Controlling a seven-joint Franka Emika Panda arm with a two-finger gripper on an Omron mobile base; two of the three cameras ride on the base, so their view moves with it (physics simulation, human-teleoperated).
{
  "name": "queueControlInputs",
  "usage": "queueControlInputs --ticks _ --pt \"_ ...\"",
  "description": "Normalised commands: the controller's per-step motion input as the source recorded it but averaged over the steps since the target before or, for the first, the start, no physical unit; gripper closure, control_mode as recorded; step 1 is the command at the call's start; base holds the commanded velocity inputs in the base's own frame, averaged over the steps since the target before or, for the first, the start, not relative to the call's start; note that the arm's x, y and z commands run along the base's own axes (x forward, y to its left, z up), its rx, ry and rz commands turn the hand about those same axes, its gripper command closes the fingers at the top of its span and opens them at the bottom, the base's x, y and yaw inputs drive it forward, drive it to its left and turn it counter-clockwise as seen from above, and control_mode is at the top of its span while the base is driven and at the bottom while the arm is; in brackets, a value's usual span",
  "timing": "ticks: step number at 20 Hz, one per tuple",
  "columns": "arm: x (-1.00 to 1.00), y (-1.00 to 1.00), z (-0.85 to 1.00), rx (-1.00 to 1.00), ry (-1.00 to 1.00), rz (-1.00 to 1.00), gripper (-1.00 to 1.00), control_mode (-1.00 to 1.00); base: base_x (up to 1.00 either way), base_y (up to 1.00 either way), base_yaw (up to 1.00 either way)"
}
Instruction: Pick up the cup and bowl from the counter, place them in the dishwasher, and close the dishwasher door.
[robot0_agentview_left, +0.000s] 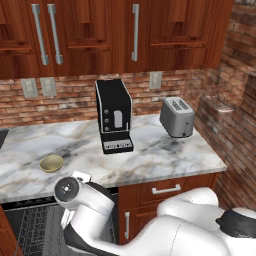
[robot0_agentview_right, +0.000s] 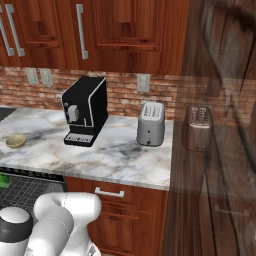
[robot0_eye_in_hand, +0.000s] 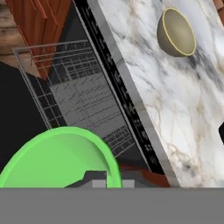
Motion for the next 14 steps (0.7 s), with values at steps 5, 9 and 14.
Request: queueControlInputs --ticks 5,9,14 --pt "0.4 0.0 -0.38 0.0 0.0 0.12 1.0 -1.0 0.0 0.0 0.0" --pt "0.42 0.15 -0.38 -0.02 0.0 0.06 1.0 -1.0 0.0 0.0 0.0" --pt "0.28 0.42 -0.47 -0.1 0.0 0.04 1.0 -1.0 0.0 0.0 0.0"
